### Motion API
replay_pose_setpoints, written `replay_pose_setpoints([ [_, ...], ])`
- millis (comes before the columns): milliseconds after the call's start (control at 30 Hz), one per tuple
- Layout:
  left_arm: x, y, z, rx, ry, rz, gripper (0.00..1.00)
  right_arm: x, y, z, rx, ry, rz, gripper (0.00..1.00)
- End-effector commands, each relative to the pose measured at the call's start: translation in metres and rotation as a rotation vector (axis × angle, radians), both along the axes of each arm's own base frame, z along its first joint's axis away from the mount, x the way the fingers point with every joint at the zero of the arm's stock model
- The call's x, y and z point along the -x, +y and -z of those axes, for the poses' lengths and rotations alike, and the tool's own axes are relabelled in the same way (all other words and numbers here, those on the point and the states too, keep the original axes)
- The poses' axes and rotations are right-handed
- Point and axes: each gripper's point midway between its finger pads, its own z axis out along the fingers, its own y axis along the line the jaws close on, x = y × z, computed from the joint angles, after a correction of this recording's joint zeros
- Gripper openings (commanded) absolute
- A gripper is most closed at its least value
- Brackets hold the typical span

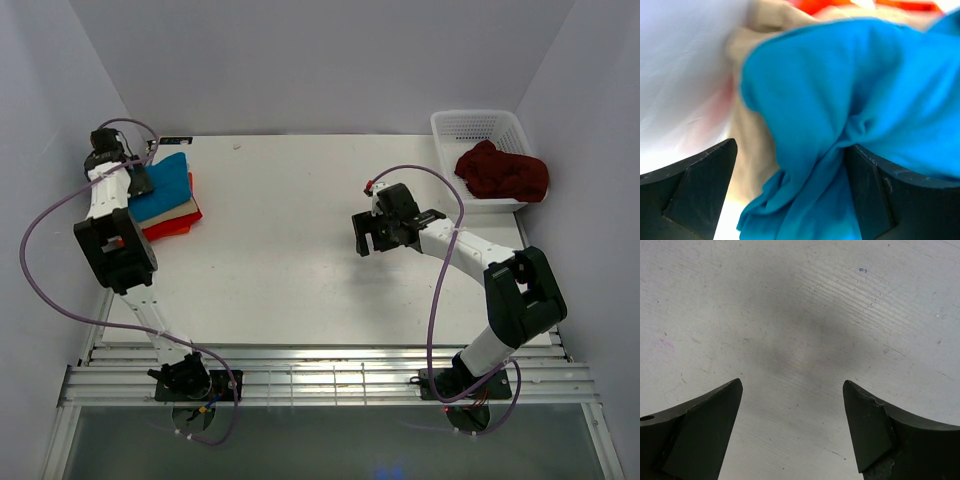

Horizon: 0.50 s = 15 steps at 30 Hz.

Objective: Fold and stack the t-shirts
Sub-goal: Put the neatly folded tshirt into the corner of the board with the left arm

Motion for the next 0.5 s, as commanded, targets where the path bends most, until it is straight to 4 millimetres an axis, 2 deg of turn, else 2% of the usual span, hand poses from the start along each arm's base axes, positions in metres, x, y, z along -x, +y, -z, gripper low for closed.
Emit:
replay_pose_setpoints([
  [0,0.008,0.033,-0.092,-0.169,-0.178,-0.208,0.98,-0.009,0.007,-0.023,-0.019,-0.059,-0.022,0.88],
  [33,0.012,0.033,-0.127,-0.189,-0.264,-0.23,0.98,-0.01,0.007,-0.027,-0.023,-0.068,-0.022,0.89],
  [100,0.007,0.026,-0.169,-0.203,-0.421,-0.234,0.98,-0.015,0.009,-0.036,-0.036,-0.09,-0.02,0.88],
  [133,0.006,0.012,-0.176,-0.209,-0.452,-0.212,0.98,-0.016,0.011,-0.041,-0.043,-0.1,-0.022,0.87],
  [167,0.012,-0.001,-0.208,-0.232,-0.53,-0.191,0.98,-0.02,0.013,-0.048,-0.053,-0.116,-0.019,0.85],
  [200,0.011,-0.012,-0.221,-0.246,-0.571,-0.162,0.98,-0.022,0.014,-0.052,-0.059,-0.128,-0.02,0.85],
  [233,0.0,-0.038,-0.237,-0.257,-0.639,-0.107,0.98,-0.023,0.015,-0.057,-0.064,-0.138,-0.022,0.84],
  [300,0.003,-0.071,-0.245,-0.248,-0.678,-0.028,0.98,-0.029,0.014,-0.067,-0.066,-0.169,-0.009,0.85],
  [333,-0.006,-0.101,-0.248,-0.201,-0.722,0.062,0.98,-0.032,0.009,-0.072,-0.046,-0.185,0.011,0.85],
  [367,-0.007,-0.115,-0.23,-0.153,-0.707,0.102,0.98,-0.034,0.008,-0.077,-0.041,-0.199,0.014,0.85],
  [433,-0.003,-0.142,-0.231,-0.031,-0.781,0.154,0.98,-0.037,0.003,-0.092,-0.024,-0.239,0.024,0.85],
  [467,-0.001,-0.159,-0.2,0.044,-0.743,0.212,0.98,-0.039,0.0,-0.098,-0.02,-0.26,0.033,0.83],
])
